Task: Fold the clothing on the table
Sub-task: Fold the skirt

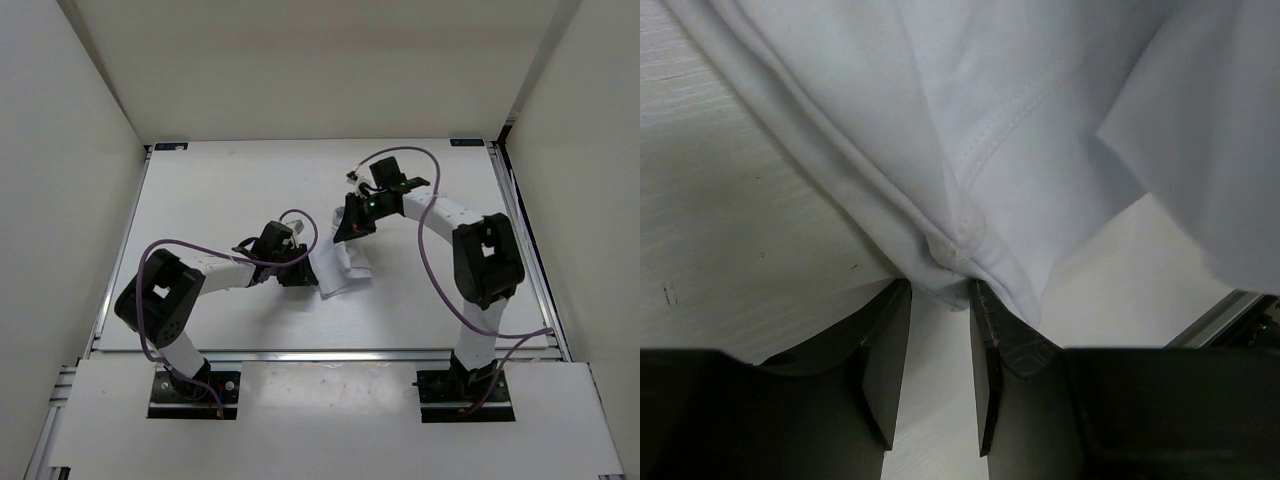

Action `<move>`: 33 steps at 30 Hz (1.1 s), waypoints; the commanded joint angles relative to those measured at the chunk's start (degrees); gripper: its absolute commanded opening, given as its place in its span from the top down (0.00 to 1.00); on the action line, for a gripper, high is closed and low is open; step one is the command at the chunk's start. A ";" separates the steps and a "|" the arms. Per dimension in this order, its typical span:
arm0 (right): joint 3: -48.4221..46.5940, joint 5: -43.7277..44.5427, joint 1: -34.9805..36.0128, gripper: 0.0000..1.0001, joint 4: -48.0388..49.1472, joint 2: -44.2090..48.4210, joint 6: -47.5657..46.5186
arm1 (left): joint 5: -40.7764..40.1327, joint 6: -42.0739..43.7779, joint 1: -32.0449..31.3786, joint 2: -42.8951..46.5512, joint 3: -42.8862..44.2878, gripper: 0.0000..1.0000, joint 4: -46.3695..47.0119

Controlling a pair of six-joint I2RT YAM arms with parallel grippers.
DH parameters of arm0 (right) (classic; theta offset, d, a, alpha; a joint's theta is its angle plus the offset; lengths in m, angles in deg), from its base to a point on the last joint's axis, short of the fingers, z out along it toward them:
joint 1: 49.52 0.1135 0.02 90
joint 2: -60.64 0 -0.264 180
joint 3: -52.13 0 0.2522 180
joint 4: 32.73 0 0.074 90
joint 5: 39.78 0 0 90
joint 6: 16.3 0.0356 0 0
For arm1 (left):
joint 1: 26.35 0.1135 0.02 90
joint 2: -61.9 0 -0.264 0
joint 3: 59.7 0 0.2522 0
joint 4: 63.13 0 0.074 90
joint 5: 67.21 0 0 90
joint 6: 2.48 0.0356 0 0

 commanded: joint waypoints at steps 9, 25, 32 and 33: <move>-8.52 -7.18 6.88 1.00 0.88 -9.34 2.48 | -2.94 1.62 2.50 1.57 -2.30 0.58 -2.09; -1.78 -28.08 8.99 0.51 25.34 -13.66 18.35 | -1.89 2.06 6.46 3.94 -2.83 0.58 -2.35; 4.05 -24.07 1.62 0.53 25.86 -1.19 18.85 | -6.88 6.71 11.81 12.36 1.46 0.57 -12.45; 4.66 -23.71 0.30 0.54 25.14 -0.48 18.66 | -8.90 7.59 12.70 13.78 2.34 0.57 -14.46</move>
